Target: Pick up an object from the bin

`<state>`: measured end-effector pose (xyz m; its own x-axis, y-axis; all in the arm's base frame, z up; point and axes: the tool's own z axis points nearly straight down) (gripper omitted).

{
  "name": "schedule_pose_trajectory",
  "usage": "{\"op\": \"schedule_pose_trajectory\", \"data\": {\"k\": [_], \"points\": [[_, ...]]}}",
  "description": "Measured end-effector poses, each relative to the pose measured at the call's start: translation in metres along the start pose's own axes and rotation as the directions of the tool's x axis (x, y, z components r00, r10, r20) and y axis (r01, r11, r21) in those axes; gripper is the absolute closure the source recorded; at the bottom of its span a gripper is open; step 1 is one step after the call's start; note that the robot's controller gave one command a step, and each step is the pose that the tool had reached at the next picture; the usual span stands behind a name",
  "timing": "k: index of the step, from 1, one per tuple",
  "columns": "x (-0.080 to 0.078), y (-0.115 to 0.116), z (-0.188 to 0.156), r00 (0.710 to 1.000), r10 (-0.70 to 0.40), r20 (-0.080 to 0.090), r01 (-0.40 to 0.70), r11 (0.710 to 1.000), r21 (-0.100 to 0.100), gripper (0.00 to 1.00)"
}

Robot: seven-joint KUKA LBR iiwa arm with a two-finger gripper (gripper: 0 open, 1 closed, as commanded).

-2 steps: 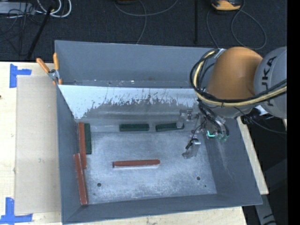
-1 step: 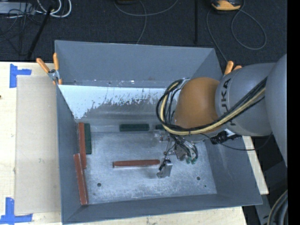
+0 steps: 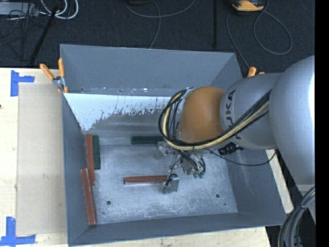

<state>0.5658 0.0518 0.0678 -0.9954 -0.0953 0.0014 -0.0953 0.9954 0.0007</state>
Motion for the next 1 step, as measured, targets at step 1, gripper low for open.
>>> {"op": "schedule_pose_trajectory", "data": {"k": [1], "points": [[-0.0003, -0.0005, -0.002, 1.0, 0.0, 0.001, 0.0, 1.0, 0.001, 1.0]]}}
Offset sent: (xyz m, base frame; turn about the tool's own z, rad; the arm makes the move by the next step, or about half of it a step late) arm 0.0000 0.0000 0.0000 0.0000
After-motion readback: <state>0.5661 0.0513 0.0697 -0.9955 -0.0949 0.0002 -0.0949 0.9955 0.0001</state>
